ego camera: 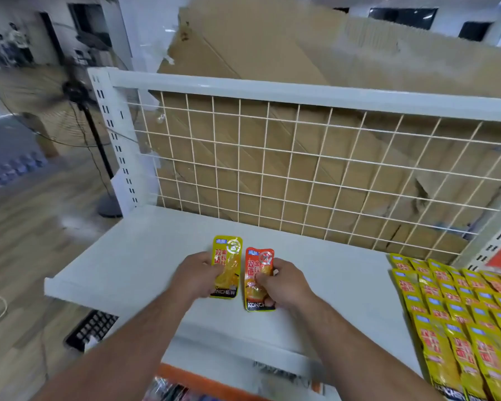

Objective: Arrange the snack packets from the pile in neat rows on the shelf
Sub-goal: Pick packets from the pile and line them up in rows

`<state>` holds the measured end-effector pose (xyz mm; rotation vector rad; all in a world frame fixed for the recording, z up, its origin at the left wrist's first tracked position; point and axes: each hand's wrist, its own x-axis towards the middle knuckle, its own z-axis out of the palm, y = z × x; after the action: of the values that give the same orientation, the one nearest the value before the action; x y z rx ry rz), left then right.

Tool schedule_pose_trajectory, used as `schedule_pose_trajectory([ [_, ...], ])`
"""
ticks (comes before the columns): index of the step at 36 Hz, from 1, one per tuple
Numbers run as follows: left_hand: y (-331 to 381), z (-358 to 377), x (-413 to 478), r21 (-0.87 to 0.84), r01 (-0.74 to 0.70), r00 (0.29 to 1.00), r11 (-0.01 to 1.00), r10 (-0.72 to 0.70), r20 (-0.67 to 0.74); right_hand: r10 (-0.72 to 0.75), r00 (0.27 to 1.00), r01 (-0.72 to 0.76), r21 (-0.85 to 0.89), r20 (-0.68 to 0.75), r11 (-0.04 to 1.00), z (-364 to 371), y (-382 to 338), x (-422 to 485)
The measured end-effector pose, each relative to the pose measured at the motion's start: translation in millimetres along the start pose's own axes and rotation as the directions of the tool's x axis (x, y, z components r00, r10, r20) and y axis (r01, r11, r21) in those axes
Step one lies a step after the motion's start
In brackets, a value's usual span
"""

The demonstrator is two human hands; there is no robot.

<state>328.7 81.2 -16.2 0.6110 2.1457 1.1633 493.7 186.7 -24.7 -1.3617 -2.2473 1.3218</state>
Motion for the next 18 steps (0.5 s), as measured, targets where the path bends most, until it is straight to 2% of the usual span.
schedule_pose_trajectory([
  [5,10.4,34.1,-66.8,-0.034,-0.106,0.991,0.994,0.103,-0.084,0.042,0.995,-0.012,0.314,-0.090,0.949,-40.4,32.7,-60.4],
  [10,20.0,90.3,-141.2,-0.174,-0.131,0.989,0.976,0.140,0.038,0.048,0.996,-0.011,0.441,-0.072,0.897,-77.5,81.1,-136.3],
  [14,18.2,138.3,-196.6,-0.203,-0.119,0.968,0.972,0.159,0.196,0.093,0.988,-0.033,0.426,-0.120,0.904,-103.2,120.1,-197.3],
  [18,19.5,180.3,-237.8,-0.191,-0.126,0.938,0.973,0.180,0.296,0.137,0.973,-0.051,0.401,-0.188,0.915,-135.3,158.8,-245.0],
])
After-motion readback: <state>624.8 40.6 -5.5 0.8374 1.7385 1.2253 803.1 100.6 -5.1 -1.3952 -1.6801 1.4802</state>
